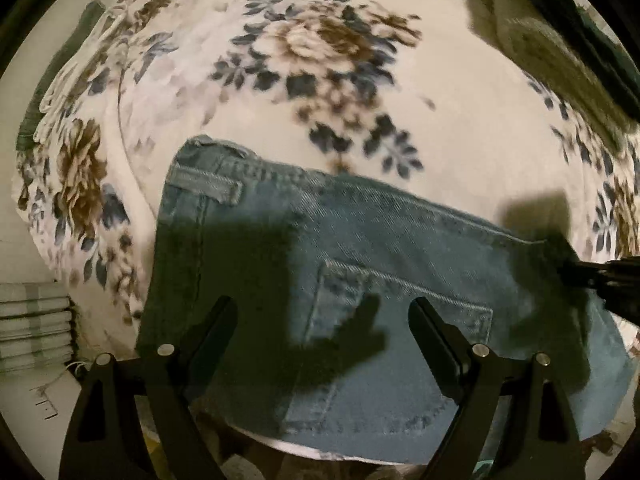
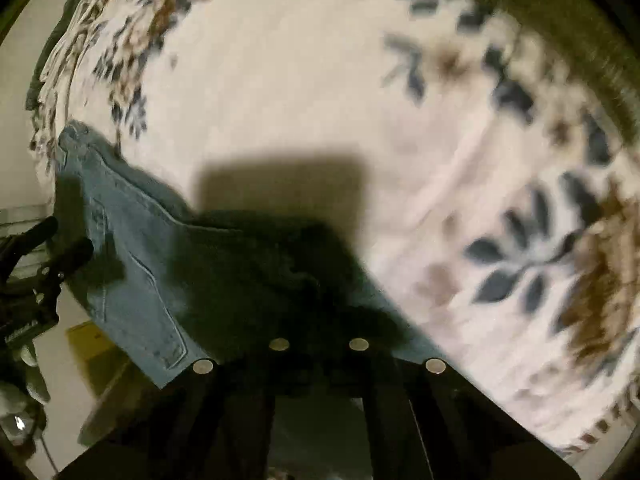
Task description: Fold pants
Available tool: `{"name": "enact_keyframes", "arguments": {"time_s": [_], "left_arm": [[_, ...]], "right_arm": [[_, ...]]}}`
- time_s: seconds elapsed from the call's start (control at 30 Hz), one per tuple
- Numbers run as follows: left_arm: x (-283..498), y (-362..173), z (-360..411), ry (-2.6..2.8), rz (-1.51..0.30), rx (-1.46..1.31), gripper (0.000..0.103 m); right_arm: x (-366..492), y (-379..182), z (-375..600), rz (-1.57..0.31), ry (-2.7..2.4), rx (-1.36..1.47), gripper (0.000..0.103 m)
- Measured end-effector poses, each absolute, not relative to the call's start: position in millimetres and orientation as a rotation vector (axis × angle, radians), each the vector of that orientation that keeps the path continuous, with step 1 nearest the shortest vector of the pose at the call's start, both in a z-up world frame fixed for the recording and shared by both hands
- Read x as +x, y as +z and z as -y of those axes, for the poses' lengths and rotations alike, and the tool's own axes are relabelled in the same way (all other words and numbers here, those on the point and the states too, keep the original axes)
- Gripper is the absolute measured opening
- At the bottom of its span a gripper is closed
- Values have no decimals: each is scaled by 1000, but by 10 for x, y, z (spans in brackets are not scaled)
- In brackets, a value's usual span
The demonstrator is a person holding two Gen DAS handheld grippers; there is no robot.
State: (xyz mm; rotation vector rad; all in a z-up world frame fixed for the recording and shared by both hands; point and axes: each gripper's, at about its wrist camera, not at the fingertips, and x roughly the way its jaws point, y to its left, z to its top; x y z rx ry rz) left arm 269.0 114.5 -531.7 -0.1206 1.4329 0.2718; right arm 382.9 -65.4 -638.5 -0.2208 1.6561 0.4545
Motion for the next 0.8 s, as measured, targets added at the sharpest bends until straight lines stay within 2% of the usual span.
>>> {"name": "enact_keyframes", "arguments": {"time_s": [0.17,0.2,0.27,0.3,0.37,0.47,0.57,0.73,0.8], "left_arm": [[2738,-5383,-1373,267,-1447,-150,87],[2726,-5383,-1422,266,-1450,-151,87],[2671,-5359,-1538,274,-1449,-154,87],[2623,-5342,-1614,278,-1452,-160,87],[2468,-5298,-1747,291,-1458,-191,87],[2164,-5287,-1985,328,-1490,-258,87],[1871,-5325,-2295,398,-1509,-339,87],[1713,-5505,-2639,466,-1505,-467,87],[1716,-5620,-2724,446,-1499,-539,75]], "right_arm": [[3843,-6504,844,-1683,359,-124,5],[3819,-6493,832,-1680,339,-113,10],[3674,-6319,979,-1640,253,-12,36],[3544,-6213,1089,-1618,221,69,40],[3173,-6020,1345,-1599,123,271,40],[2427,-6061,1653,-1660,-1,515,40],[1669,-6310,1653,-1729,-99,734,40],[1048,-6741,1732,-1720,-222,954,40],[1009,-6826,1729,-1704,-240,993,40]]}}
